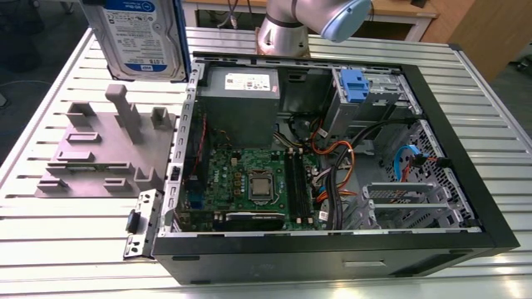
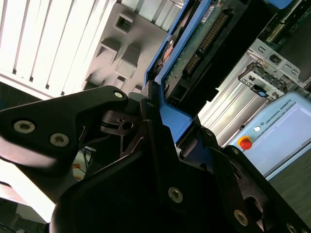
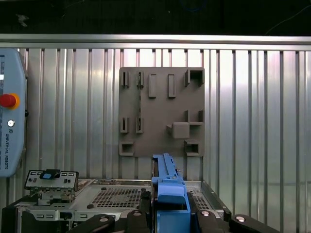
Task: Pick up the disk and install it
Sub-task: 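Pick up the disk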
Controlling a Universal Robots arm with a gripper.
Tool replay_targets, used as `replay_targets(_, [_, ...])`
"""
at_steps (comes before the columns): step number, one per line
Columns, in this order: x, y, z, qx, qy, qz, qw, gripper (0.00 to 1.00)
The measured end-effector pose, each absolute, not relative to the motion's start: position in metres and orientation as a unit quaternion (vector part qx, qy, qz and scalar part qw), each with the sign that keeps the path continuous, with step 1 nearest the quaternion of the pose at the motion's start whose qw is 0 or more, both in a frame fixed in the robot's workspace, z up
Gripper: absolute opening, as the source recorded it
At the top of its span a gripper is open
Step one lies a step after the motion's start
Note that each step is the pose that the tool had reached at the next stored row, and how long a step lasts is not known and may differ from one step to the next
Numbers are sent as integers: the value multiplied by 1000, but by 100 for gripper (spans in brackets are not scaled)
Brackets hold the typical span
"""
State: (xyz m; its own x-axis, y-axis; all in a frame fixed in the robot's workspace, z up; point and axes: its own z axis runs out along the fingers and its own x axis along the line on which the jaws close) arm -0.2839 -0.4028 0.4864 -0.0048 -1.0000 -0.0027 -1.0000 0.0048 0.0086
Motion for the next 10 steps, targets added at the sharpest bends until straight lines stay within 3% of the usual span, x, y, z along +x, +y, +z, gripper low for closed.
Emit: replay_targets(10, [-283, -403, 486, 705, -709, -4, 2, 36])
